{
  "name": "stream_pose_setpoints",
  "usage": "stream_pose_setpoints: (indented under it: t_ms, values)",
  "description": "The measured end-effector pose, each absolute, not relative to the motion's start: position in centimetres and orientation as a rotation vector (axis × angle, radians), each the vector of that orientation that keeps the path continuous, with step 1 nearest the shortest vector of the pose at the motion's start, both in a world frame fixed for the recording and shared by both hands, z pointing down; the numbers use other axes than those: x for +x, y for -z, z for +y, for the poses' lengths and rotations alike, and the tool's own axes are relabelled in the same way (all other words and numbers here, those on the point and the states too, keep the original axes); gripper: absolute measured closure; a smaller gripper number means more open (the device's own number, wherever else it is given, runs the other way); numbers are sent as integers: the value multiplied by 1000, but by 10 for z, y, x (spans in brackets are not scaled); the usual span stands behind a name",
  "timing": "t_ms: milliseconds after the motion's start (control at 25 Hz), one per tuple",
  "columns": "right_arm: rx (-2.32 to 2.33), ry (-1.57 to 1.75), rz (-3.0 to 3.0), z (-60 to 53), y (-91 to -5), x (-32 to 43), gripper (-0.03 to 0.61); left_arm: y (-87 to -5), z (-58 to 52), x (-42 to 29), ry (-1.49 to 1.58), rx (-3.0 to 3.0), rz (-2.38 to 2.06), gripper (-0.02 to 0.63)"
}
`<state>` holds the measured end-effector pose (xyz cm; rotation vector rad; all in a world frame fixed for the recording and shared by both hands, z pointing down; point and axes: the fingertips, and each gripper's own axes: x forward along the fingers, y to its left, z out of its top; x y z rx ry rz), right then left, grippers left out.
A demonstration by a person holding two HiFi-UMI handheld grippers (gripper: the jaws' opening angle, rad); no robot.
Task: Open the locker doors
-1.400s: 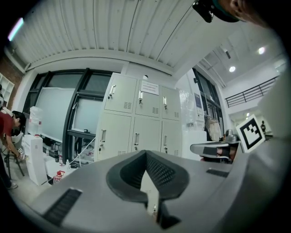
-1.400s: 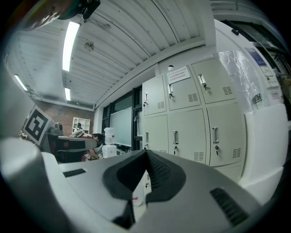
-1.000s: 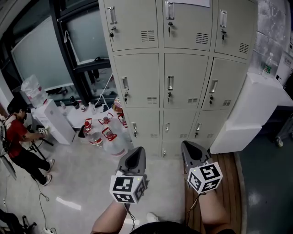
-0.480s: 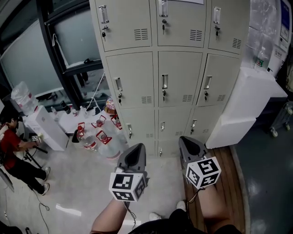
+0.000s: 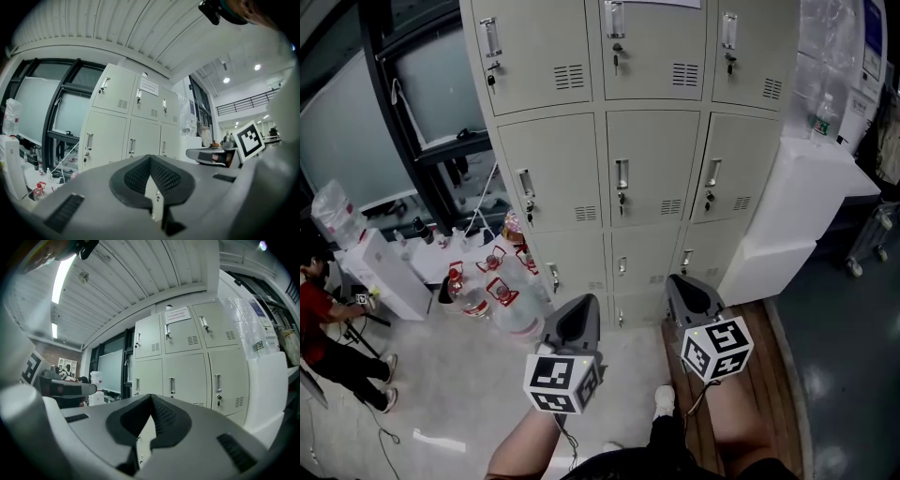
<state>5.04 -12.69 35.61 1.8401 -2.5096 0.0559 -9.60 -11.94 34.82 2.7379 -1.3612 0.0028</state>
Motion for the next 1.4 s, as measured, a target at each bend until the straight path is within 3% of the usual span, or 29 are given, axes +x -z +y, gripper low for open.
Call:
stream_pose_setpoints:
  t_ms: [1200, 1280, 1400]
  values:
    - [1904, -87, -2465, -349, -376, 275, 578, -372, -323, 126, -17, 2713, -1302, 612]
    - [1910, -96, -2475, -363, -377, 286, 506, -374, -333, 135, -24, 2707, -1311, 613]
    - [1914, -100, -2470, -383, -382, 300, 491, -376, -347, 147, -27, 2698, -1327, 614]
